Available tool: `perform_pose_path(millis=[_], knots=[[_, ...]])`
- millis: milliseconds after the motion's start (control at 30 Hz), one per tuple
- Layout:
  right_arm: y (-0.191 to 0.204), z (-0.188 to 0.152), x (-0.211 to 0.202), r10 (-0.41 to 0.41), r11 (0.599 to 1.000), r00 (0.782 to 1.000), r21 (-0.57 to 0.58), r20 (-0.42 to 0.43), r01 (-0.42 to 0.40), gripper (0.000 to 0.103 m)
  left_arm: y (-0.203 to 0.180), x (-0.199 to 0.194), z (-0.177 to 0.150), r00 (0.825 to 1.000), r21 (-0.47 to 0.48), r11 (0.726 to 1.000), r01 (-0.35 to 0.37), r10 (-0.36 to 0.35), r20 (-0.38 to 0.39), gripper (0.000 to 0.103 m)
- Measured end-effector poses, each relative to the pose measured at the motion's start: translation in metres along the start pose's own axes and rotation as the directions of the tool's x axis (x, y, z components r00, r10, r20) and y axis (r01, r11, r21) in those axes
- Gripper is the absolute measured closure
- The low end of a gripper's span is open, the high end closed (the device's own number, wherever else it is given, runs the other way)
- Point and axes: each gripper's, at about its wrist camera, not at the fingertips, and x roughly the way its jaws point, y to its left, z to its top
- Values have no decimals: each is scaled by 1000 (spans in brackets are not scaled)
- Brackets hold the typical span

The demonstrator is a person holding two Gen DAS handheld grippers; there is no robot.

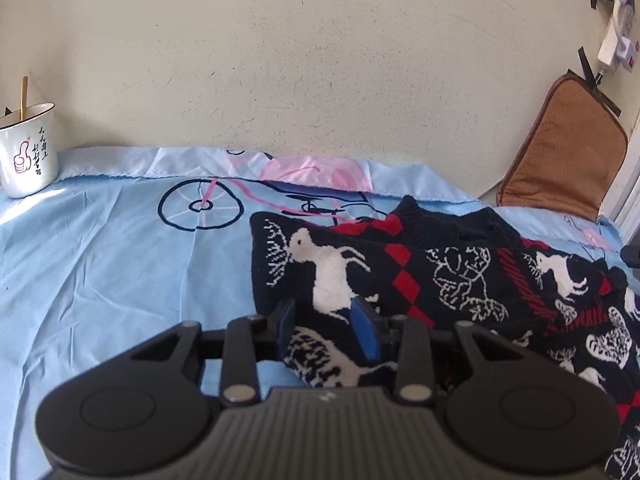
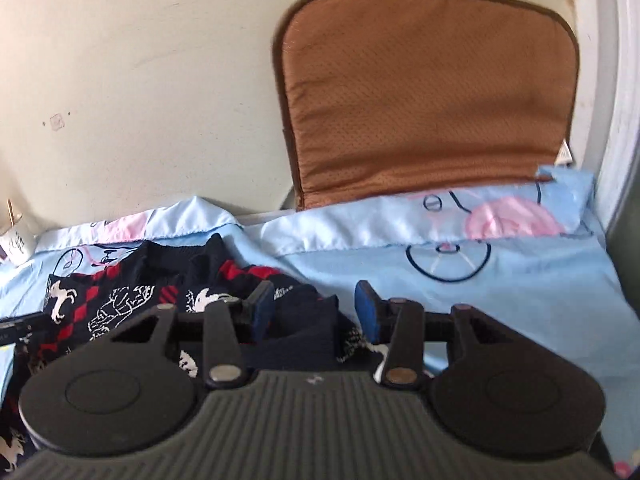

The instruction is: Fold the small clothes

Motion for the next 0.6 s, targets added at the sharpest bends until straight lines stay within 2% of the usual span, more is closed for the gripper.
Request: perform_pose_path(millis=[100, 200, 300, 333, 367, 400, 467, 533, 600], knots=[[-14, -15, 3, 22, 989, 999, 148, -48, -15, 55, 0, 0, 0, 1000, 4, 1000, -2, 2, 0, 72], [-24, -23, 0, 84, 955, 995, 289, -45, -68, 55, 0, -1, -1, 1000, 4, 1000, -2, 2, 0, 72], [-29, -21, 13, 133, 927, 989, 362, -65, -101, 55, 0, 0, -1, 1000, 12, 1000, -5, 5, 1, 72], [-27, -20, 18, 135, 925, 988, 366, -70, -100, 61, 0, 0, -1, 1000, 15, 1000, -9, 9, 3, 76], [-23, -17, 24, 146, 929, 987, 352, -70, -113, 85, -1, 0, -1, 1000, 20, 1000, -19, 19, 4, 79], [-17, -15, 25, 145, 938, 987, 326, -62, -117, 98, 0, 0, -1, 1000, 22, 999, -27, 27, 6, 83], [-6, -11, 9, 139, 960, 989, 237, 50, -147, 97, 3, 0, 0, 1000, 11, 1000, -21, 21, 3, 83], [3, -9, -13, 122, 978, 979, 149, 161, -146, 97, 3, 1, 0, 1000, 11, 1000, -22, 22, 3, 83], [1, -12, -17, 79, 987, 983, 123, 164, -100, 97, 0, 1, 0, 1000, 23, 999, -30, 30, 3, 83]])
